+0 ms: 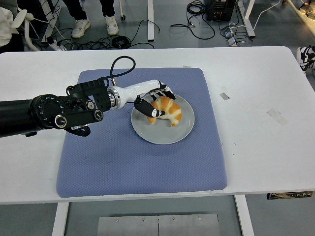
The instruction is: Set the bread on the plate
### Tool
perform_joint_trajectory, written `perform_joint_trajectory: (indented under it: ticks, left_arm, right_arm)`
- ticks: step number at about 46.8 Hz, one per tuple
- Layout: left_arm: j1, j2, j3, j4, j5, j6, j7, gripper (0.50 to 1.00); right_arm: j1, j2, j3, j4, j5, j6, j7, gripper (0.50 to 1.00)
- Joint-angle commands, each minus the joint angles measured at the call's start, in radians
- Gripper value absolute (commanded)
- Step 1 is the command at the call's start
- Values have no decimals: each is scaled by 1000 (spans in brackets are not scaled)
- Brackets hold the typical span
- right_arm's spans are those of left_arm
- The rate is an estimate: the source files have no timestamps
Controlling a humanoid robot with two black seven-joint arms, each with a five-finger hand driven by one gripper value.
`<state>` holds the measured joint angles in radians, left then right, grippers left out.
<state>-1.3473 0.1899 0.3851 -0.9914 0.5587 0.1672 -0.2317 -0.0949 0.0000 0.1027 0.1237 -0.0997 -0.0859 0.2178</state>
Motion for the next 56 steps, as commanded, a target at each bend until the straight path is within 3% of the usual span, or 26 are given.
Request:
perform_joint_trajectory:
  ticks: [1,9,56]
  left_arm:
    - [-1,0,0,-1,-3,-1,0,942]
    - [-3,0,0,-3,-14,-6,0,977]
    - [34,46,-152,-24,-95,-8,-14,980]
  right_arm:
    - [0,0,0,-1,0,0,0,1000]
    - [0,0,0,1,0,0,0,1000]
    - [0,0,0,1,0,0,0,1000]
